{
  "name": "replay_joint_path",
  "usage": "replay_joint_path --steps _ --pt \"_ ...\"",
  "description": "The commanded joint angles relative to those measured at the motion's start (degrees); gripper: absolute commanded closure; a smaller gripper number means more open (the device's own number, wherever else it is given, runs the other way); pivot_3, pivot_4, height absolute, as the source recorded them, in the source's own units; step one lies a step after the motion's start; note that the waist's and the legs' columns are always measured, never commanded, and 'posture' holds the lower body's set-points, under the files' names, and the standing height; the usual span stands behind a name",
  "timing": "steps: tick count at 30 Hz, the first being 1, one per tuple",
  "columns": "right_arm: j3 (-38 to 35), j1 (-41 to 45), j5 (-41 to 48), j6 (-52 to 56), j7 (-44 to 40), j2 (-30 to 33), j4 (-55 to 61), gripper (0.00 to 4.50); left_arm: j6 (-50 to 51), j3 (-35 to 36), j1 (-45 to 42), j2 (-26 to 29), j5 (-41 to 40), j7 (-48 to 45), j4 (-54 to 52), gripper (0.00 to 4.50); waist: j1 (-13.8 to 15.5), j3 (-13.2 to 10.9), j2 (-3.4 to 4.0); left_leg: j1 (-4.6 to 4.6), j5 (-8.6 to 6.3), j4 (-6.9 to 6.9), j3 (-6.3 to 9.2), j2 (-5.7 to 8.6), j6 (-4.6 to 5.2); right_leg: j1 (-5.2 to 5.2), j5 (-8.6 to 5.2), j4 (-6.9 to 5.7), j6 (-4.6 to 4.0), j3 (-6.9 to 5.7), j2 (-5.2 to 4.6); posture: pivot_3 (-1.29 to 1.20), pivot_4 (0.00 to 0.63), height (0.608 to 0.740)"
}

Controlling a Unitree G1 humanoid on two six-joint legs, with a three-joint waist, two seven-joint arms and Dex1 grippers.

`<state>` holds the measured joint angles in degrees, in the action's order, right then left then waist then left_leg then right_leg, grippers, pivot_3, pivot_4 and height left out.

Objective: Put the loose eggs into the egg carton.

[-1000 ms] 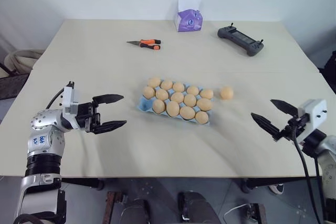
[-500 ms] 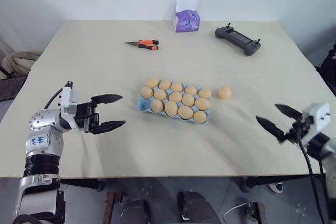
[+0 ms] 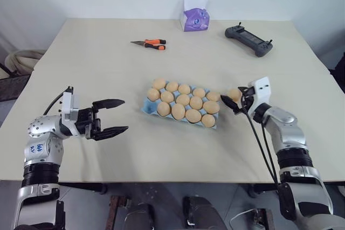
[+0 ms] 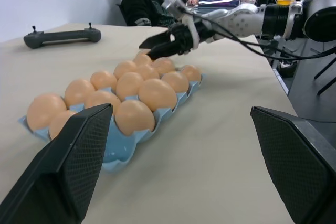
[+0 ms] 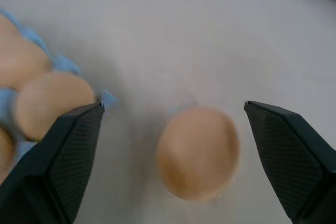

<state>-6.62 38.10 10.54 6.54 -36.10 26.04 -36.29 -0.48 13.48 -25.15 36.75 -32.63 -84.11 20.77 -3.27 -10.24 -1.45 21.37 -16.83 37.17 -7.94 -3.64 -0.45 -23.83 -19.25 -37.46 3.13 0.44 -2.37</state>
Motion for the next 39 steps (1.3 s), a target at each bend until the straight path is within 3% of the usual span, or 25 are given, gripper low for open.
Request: replay_joint_path --steps 1,7,15,21,30,39 --pt "0.22 2.71 -2.10 -4.39 1.92 -0.17 -5.02 0.02 0.06 1.54 0.61 0.77 -1.05 0.68 -2.65 0.00 -0.12 -0.01 0.01 -0.01 0.00 0.00 -0.03 0.00 0.00 0.00 0.00 -0.01 0.00 0.01 0.00 0.00 0.150 0.740" --pt "-0.33 5.41 -3.31 -9.10 4.04 -0.45 -11.79 0.02 0.08 1.78 1.59 0.87 -1.30 1.44 -3.56 0.00 -0.50 -0.01 0.02 -0.09 0.02 0.01 -0.07 -0.02 -0.04 0.00 0.00 -0.10 0.00 0.05 0.03 0.00 0.150 0.740" --pt "-0.70 4.44 -1.37 -9.73 1.29 -0.42 -7.29 2.59 0.04 1.67 1.50 0.82 -1.30 1.90 -3.57 0.00 -1.44 -0.04 0.07 -0.10 0.04 0.00 -0.08 -0.02 -0.07 0.00 0.00 -0.15 0.00 0.06 0.03 0.00 0.150 0.740" --pt "-0.54 4.29 0.44 -4.28 1.01 -0.98 3.97 2.59 -0.10 1.20 1.16 0.45 -1.18 1.90 -3.28 0.00 -1.66 -0.08 0.14 -0.12 0.07 -0.01 -0.07 -0.05 -0.11 -0.01 0.00 -0.19 0.00 0.06 0.05 0.00 0.150 0.740" --pt "10.74 5.59 4.10 23.88 4.74 -10.81 34.98 2.59 -0.37 2.21 1.03 1.67 -1.06 1.70 -2.07 0.00 -1.60 -0.09 0.15 -0.09 0.12 -0.07 -0.01 -0.11 -0.22 -0.15 -0.01 -0.35 -0.02 0.04 0.06 0.00 0.150 0.740" --pt "22.86 6.91 0.23 27.13 5.72 -20.23 36.02 2.59 -1.25 4.49 1.71 3.35 -0.74 3.10 -1.47 0.00 -1.34 -0.05 0.07 0.33 0.09 0.00 0.02 -0.03 -0.12 -0.48 -0.01 -0.33 -0.02 -0.07 -0.07 0.00 0.150 0.740"
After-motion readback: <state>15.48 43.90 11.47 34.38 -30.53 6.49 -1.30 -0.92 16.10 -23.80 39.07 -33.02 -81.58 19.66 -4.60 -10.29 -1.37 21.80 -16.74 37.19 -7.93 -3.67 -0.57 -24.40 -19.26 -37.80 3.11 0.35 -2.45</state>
